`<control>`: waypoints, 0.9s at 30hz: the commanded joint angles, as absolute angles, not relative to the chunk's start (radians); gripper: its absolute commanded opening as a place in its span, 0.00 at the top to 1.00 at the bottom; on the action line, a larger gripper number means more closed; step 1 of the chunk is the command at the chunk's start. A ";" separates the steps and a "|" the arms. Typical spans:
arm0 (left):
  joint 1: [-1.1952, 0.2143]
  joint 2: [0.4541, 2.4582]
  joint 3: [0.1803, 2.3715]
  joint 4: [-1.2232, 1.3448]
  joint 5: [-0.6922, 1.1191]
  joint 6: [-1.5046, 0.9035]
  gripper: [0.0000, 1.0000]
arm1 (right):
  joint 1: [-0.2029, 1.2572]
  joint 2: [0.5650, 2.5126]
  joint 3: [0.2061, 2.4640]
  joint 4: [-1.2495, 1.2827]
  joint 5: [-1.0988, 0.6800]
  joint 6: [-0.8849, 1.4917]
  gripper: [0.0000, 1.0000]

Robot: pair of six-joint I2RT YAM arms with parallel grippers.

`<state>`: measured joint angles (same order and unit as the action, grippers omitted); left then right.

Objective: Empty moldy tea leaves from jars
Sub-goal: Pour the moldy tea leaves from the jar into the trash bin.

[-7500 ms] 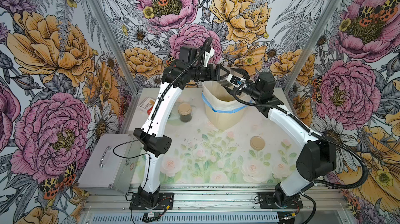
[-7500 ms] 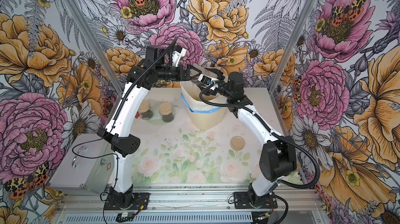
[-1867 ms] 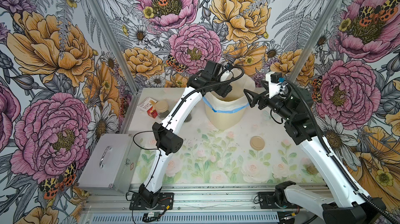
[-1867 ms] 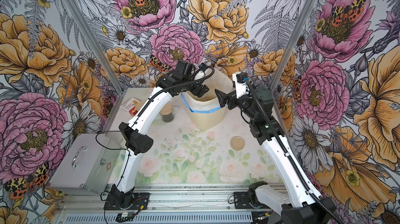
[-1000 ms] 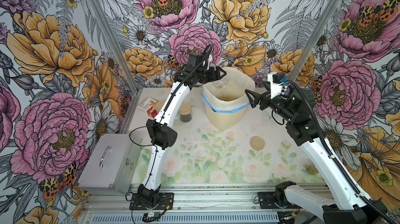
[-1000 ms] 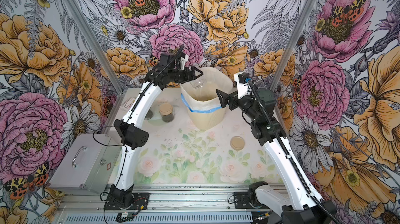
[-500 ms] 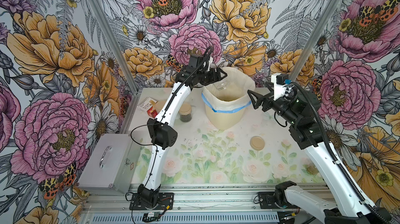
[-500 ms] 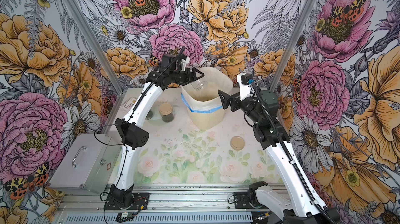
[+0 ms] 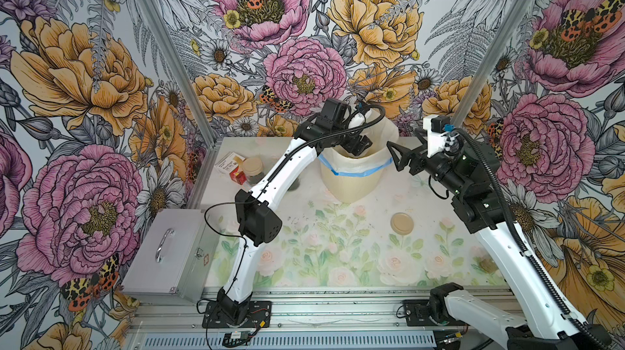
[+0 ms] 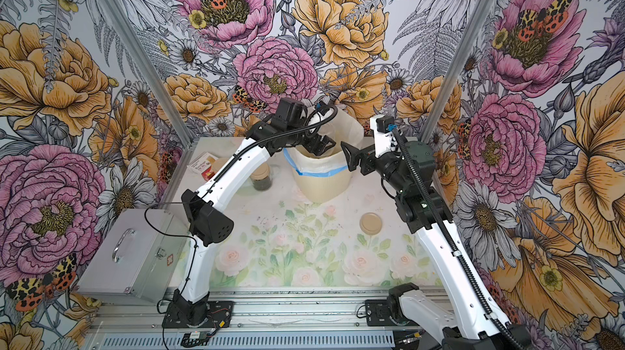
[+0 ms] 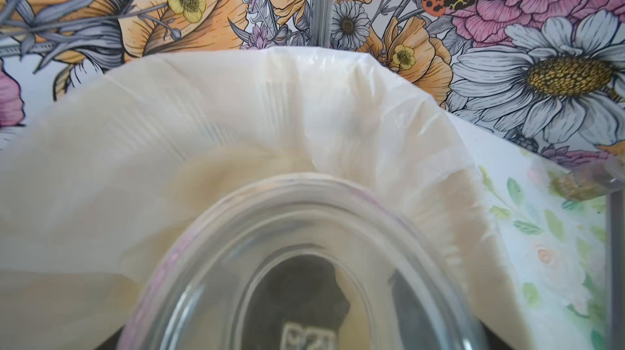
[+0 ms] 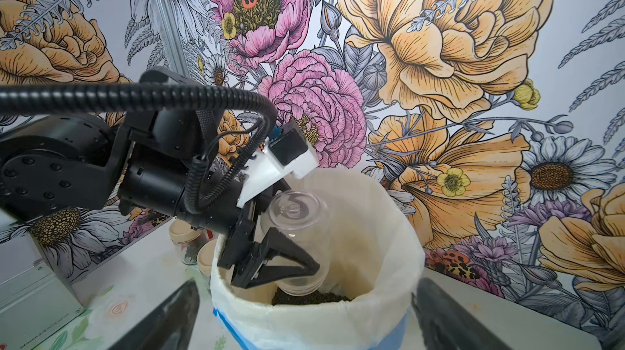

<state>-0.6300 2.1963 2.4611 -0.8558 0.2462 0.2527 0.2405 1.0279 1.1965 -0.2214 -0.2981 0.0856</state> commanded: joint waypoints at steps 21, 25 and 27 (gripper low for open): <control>-0.598 2.102 2.583 -0.795 0.256 0.386 0.40 | 0.221 1.043 1.207 -0.215 -0.278 0.054 0.00; -0.642 2.102 2.542 -0.805 0.119 0.477 0.38 | 0.212 1.042 1.204 -0.214 -0.280 0.053 0.00; -0.596 2.118 2.584 -0.804 0.225 0.314 0.39 | 0.207 1.047 1.210 -0.215 -0.290 0.060 0.00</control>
